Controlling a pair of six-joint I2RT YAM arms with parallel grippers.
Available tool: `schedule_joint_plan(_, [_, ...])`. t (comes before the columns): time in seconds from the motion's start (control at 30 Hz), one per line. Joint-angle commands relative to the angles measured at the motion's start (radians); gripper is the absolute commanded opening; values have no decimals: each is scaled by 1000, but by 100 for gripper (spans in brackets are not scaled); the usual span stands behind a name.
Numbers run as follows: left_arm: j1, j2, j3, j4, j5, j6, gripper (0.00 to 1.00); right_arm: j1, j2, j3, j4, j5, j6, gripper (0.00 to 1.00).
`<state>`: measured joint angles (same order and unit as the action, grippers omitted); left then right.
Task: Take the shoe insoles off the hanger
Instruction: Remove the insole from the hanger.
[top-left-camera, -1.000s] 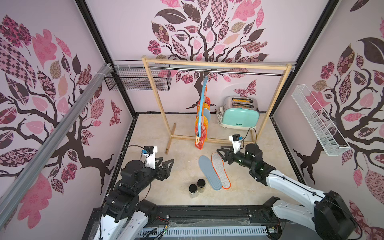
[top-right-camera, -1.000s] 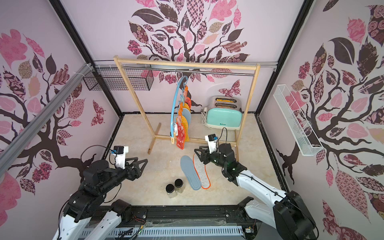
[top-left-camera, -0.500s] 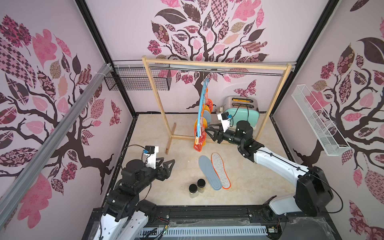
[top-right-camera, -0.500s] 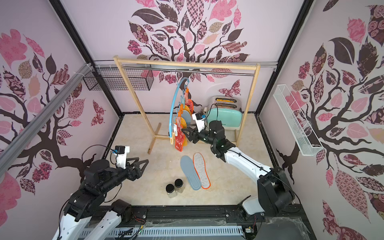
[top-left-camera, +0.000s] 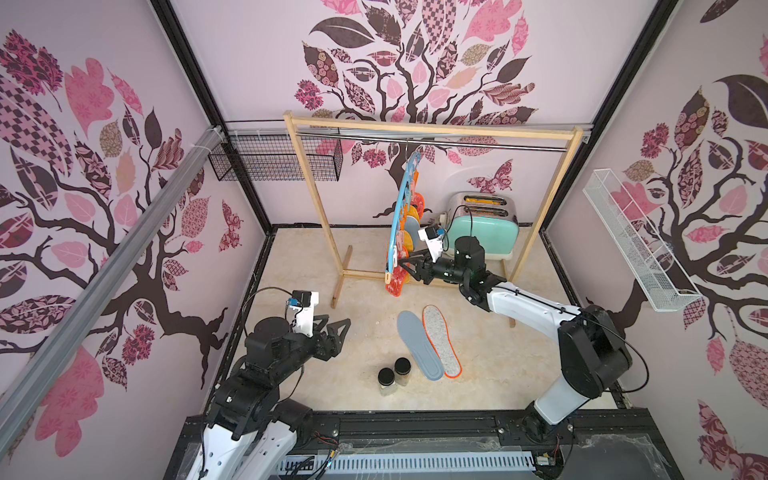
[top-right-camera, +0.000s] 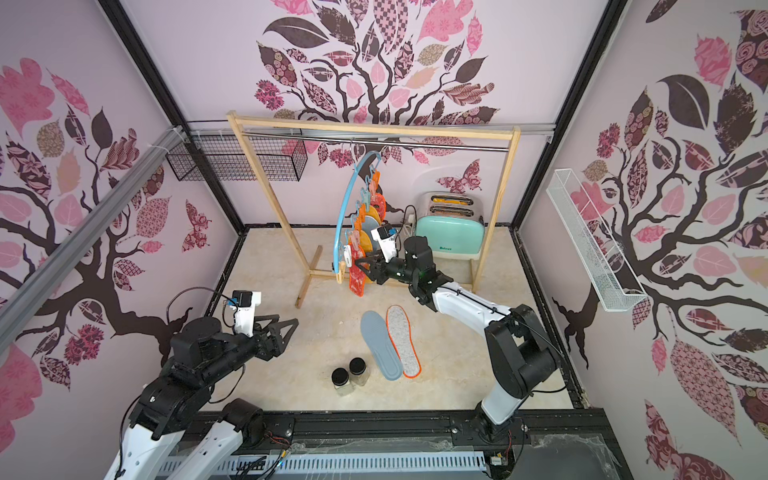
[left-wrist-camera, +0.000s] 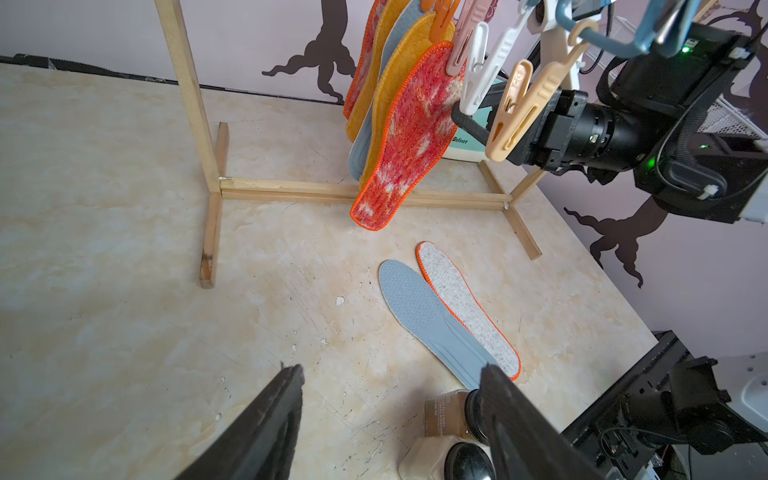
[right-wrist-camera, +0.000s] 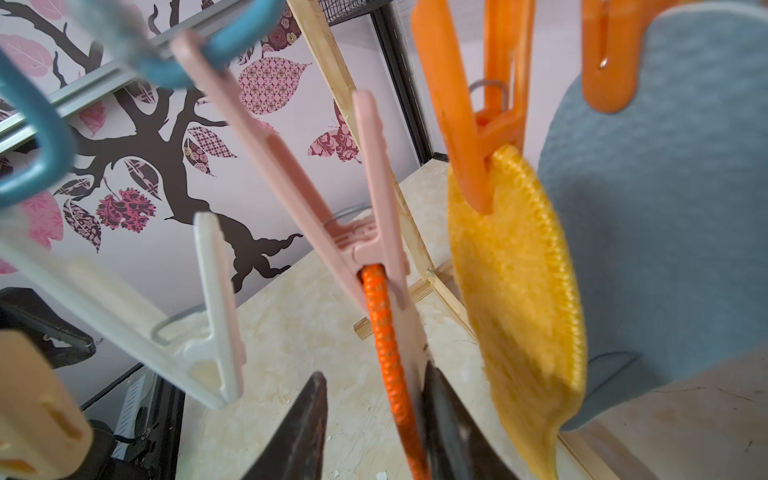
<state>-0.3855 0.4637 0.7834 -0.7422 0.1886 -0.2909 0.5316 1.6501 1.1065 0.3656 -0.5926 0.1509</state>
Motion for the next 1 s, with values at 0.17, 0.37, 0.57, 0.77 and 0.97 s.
schedule_joint_plan(0.17, [-4,0,-9,15,11,8,71,7,93,42,81,-51,47,39])
schedule_joint_plan(0.37, [-7,6,-9,15,12,7,71,18,150,72,92,-42,52,40])
schedule_joint_plan(0.57, [-10,6,-9,14,8,9,71,20,187,74,113,-51,66,39])
schedule_joint_plan(0.77, [-10,6,-9,14,9,9,71,19,182,31,140,-50,63,35])
schedule_joint_plan(0.97, [-11,6,-9,14,9,7,71,19,176,12,159,-57,74,26])
